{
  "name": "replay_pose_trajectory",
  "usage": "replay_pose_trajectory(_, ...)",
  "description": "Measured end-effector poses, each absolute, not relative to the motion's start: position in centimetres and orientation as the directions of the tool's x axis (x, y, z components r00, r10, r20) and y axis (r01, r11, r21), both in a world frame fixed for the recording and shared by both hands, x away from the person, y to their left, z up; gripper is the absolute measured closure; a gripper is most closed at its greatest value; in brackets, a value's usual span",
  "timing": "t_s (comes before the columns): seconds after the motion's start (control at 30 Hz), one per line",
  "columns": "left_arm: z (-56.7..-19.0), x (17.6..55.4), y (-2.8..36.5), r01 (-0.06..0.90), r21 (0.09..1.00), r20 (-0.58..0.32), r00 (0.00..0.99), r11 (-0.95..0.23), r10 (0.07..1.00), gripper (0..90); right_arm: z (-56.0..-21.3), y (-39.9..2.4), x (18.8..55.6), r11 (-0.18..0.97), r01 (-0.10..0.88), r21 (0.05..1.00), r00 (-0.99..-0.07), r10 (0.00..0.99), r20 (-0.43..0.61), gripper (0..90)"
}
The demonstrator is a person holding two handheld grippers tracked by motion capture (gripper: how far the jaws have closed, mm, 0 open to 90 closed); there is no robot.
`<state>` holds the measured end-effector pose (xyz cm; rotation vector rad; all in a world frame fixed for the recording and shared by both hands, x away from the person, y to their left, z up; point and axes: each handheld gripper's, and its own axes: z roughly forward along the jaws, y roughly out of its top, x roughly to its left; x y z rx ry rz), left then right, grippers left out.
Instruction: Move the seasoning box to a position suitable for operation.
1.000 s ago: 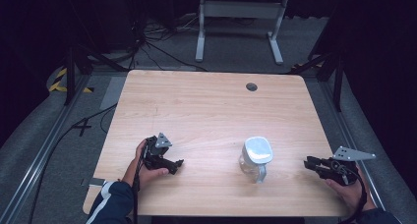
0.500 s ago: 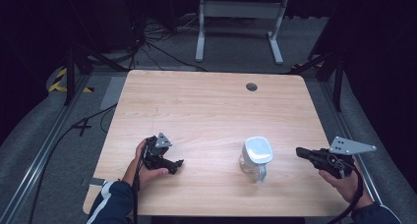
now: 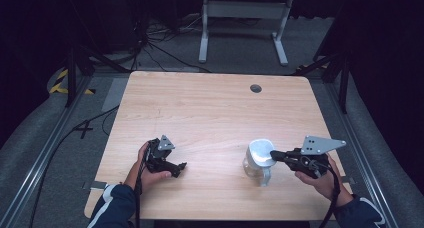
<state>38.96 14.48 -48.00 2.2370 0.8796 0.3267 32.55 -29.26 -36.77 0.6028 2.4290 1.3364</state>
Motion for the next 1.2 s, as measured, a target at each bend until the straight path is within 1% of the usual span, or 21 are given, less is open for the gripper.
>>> replay_pose_trajectory(0.03,-48.0,39.0,14.5,0.498,0.691,-0.02,0.738,-0.524,0.675,0.6,-36.9,-29.0,32.5,0.492,0.213,0.844,-0.868,0.493,-0.069,89.8)
replay_pose_trajectory(0.27,-48.0,39.0,14.5,0.498,0.691,-0.02,0.738,-0.524,0.675,0.6,-37.1,-28.9,32.2,0.473,0.211,0.855,-0.882,0.47,-0.042,89.7)
replay_pose_trajectory(1.2,-48.0,39.0,14.5,0.498,0.691,-0.02,0.739,-0.524,0.674,0.6,-37.1,-28.0,31.2,0.496,0.179,0.85,-0.897,0.436,-0.065,89.9)
